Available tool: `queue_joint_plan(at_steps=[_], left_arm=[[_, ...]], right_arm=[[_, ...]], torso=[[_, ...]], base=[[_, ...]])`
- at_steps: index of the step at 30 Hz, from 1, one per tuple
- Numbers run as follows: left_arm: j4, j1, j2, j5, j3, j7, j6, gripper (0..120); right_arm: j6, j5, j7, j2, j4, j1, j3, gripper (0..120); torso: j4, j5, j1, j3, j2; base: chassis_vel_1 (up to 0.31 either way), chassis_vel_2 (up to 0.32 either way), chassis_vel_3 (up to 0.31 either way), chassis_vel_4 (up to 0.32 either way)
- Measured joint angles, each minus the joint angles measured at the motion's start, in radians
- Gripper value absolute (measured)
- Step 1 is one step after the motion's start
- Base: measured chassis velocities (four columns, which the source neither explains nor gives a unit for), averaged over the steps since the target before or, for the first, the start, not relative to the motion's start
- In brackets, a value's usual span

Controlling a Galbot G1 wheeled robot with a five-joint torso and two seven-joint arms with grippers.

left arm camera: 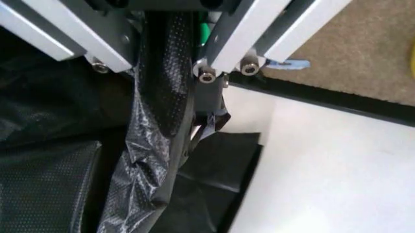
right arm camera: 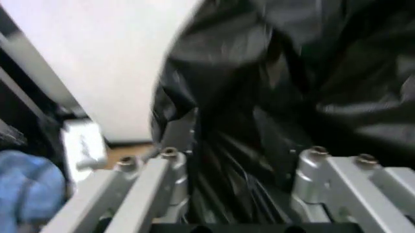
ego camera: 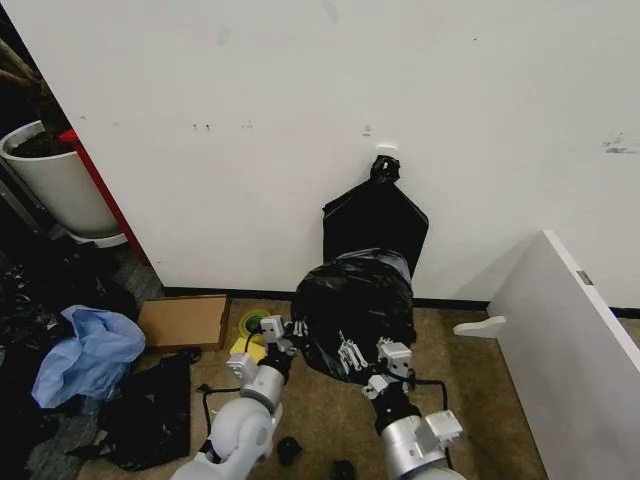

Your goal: Place the garbage bag over the trash bin.

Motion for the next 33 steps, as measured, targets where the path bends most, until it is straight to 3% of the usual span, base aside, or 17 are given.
queue_joint_plan(at_steps=[7,14,23,33], left_arm=[[-0.029,0.010,0.003,0.000,0.015,0.002,-0.005,0],[-0.042,0.027,0.004,0.016,0.019,0.002,-0.006,0],[-0.044,0.045,0.003,0.023,0.018,0.003,-0.006,0],[0.018,0.014,-0.009,0.016,0.012,0.001,-0.011,0]], right_arm=[[-0.148,0.024,0.126,0.022,-0.038,0.024,0.001,1],[-0.167,0.030,0.137,0.040,-0.080,0.028,0.026,0],[-0.113,-0.095,0.118,0.074,-0.203,0.069,0.011,0],[-0.110,-0.180,0.143,0.091,-0.228,0.119,-0.044,0]], torso=[[0.0000,0.0001,0.000,0.000,0.000],[0.0000,0.0001,0.000,0.000,0.000],[0.0000,0.0001,0.000,0.000,0.000],[0.0000,0.0000,0.000,0.000,0.000]], base=[[0.000,0.000,0.000,0.000],[0.000,0.000,0.000,0.000],[0.000,0.000,0.000,0.000],[0.000,0.000,0.000,0.000]])
